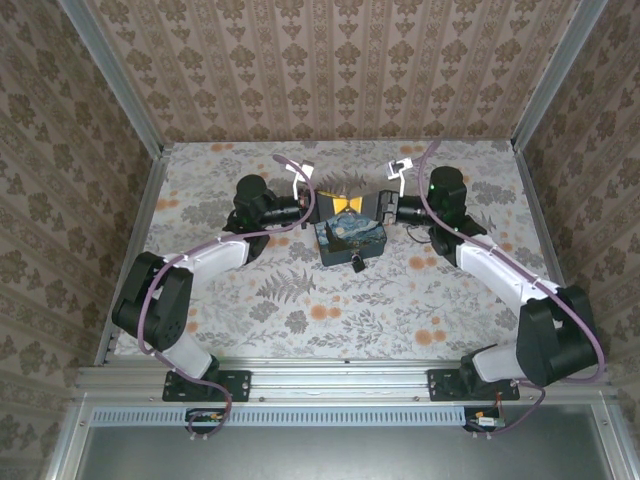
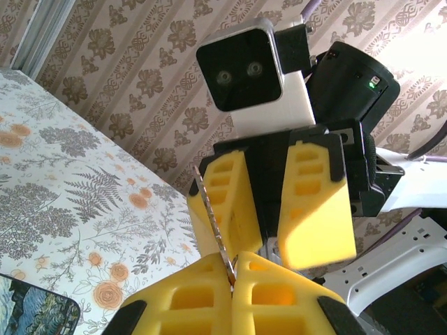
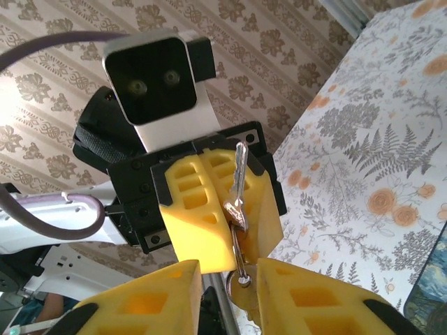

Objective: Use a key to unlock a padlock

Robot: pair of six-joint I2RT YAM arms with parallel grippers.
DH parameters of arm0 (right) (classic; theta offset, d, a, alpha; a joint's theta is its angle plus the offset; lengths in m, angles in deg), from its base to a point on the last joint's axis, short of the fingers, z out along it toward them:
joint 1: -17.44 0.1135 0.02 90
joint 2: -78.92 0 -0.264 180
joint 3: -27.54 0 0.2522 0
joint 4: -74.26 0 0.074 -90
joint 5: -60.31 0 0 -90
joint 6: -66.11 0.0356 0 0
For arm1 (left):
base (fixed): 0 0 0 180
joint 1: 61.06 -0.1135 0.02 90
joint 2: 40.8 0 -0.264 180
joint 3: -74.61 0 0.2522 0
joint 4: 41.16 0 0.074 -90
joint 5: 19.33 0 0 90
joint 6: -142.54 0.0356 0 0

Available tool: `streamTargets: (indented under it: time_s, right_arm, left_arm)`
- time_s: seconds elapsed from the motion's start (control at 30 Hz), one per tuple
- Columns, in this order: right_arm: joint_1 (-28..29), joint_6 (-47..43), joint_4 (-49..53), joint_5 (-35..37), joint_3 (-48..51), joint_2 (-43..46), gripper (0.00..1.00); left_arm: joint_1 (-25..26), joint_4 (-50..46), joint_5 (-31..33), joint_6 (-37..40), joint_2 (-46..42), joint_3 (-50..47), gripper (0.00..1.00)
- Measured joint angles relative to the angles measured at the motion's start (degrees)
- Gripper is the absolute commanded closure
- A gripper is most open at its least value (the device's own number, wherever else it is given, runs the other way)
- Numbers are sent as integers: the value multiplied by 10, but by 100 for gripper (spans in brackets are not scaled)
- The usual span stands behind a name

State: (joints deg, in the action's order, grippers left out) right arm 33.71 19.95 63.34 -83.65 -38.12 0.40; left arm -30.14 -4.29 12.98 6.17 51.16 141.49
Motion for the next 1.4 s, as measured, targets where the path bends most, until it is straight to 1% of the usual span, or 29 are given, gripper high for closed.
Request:
streamTargets:
  time_s: [0.13,0.27,0.33,0.5,0.77,0.83,0.9,0.97,1.07,1.1,1.17,1.27,1.3,1.4]
  right_arm:
    - [-10,3,3,10,-5,7,61]
    - [-6,5,5,12,-18,0,60]
    - [1,7,3,12,-26,-11,61]
    - [12,14,-9,12,-31,-37,68]
    - [12,30,-39,12,-32,-45,72]
    - [12,35,-50,10,-32,-48,76]
    - [13,42,-58,7,-32,-49,84]
    - [13,45,-67,3,-32,-49,89]
    - [13,48,-75,1,-31,-49,94]
    - [13,49,-77,-1,-31,-49,95]
    - [13,50,-82,-1,-30,-49,97]
    - [12,42,-78,-1,-30,-49,99]
    - [12,34,-72,-1,-30,-48,99]
    - [10,-5,-27,-4,-32,-47,100]
  left_arm:
    - [3,0,-2,0,0,1,100]
    - [6,0,-3,0,0,4,100]
    - [6,0,-5,0,0,5,100]
    - [5,-3,-5,0,0,6,100]
    - [13,3,-9,-2,1,6,100]
    - [12,4,-8,-4,1,6,100]
    - [12,4,-8,-4,1,6,100]
    - [12,4,-7,-4,1,6,100]
    - [12,7,-5,-4,1,7,100]
    - [12,7,-5,-4,1,7,98]
    - [12,8,-4,-4,1,7,87]
    - [12,-9,-4,6,0,12,64]
    - [12,-23,-3,10,0,15,60]
    - [10,-72,-4,28,-2,16,56]
